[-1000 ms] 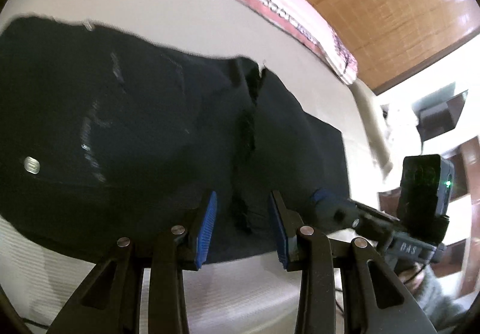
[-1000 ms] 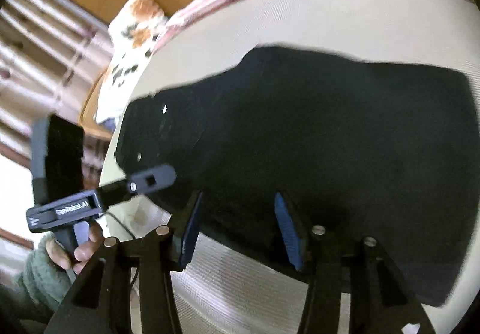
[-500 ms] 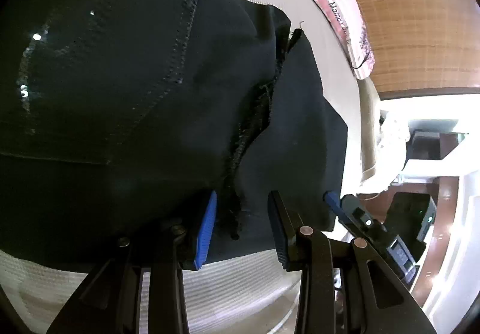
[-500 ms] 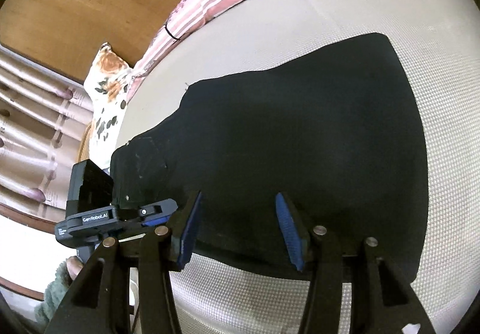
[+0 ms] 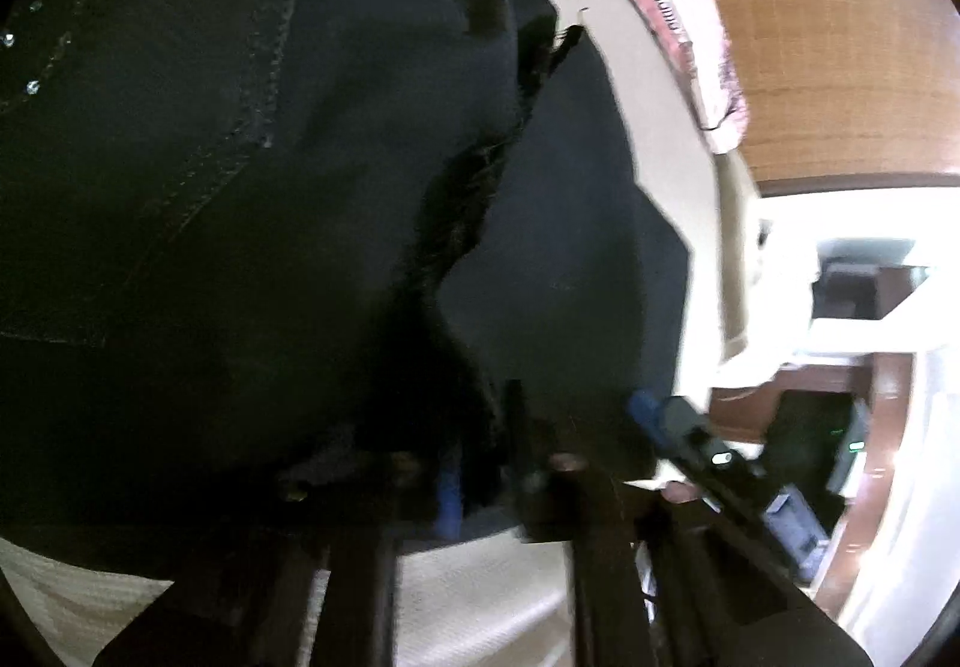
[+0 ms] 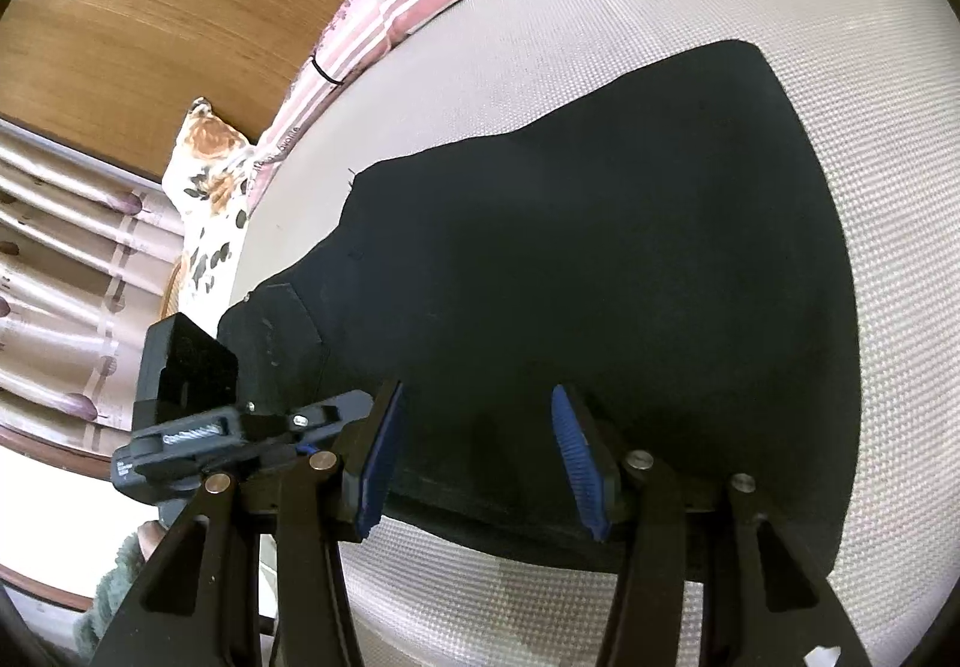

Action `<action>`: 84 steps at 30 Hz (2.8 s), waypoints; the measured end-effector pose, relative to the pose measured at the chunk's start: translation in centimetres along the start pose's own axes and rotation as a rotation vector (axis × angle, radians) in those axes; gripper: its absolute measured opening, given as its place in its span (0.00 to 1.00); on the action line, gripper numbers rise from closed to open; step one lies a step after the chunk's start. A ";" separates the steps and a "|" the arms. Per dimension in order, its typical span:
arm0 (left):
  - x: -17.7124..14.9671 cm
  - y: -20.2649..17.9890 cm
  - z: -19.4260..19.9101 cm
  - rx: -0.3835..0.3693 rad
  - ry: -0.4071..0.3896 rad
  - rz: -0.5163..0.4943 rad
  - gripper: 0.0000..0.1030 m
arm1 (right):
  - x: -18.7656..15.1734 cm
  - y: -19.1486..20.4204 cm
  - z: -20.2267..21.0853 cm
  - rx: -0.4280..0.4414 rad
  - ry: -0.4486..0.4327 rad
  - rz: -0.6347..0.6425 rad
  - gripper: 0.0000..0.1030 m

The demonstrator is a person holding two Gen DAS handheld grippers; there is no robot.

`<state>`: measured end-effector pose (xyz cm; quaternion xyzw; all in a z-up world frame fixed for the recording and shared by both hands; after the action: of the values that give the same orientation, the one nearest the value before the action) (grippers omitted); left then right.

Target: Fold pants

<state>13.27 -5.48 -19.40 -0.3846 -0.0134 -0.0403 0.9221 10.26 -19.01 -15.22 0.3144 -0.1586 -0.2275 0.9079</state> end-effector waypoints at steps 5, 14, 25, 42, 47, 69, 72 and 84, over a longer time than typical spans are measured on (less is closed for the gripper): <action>-0.7 -1.8 1.7 0.053 -0.059 -0.096 0.06 | 0.5 -0.7 0.7 -0.017 -0.024 -0.025 0.47; -2.2 0.6 1.0 0.115 -0.042 -0.120 0.06 | 0.5 -3.0 0.5 -0.081 -0.023 -0.034 0.45; 0.9 -1.8 4.6 0.399 -0.205 -0.376 0.17 | 5.8 -1.5 2.4 -0.214 -0.146 0.130 0.47; 10.0 -3.3 -1.8 0.375 -0.189 -0.467 0.17 | 11.2 -3.6 -0.8 -0.384 -0.161 0.203 0.37; 9.2 -3.5 -0.9 0.378 -0.194 -0.478 0.17 | 10.5 -3.4 -0.2 -0.372 -0.154 0.194 0.37; -0.7 -0.5 6.3 0.324 -0.237 -0.404 0.19 | -2.4 -3.2 2.7 -0.363 -0.061 0.238 0.43; -0.1 0.3 11.2 0.305 -0.353 -0.319 0.26 | -2.3 -1.8 2.8 -0.349 -0.077 0.260 0.43; -2.1 12.6 23.9 0.271 -0.609 0.195 0.34 | -3.9 1.4 -0.1 -0.275 -0.018 0.278 0.44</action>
<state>12.38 20.51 -11.61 -0.2525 -0.2565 0.1666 0.9180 7.49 -15.95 -14.95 0.1606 -0.1761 -0.1225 0.9634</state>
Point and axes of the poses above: each gripper's, at about its wrist camera, not at the fingertips, and z roughly against the way its jaws point, y to its left, x to its top, the point moved 10 cm from there along -z, roughly the way its jaws point, and after that the axes turned 9 degrees about -z, right-handed, at the moved point
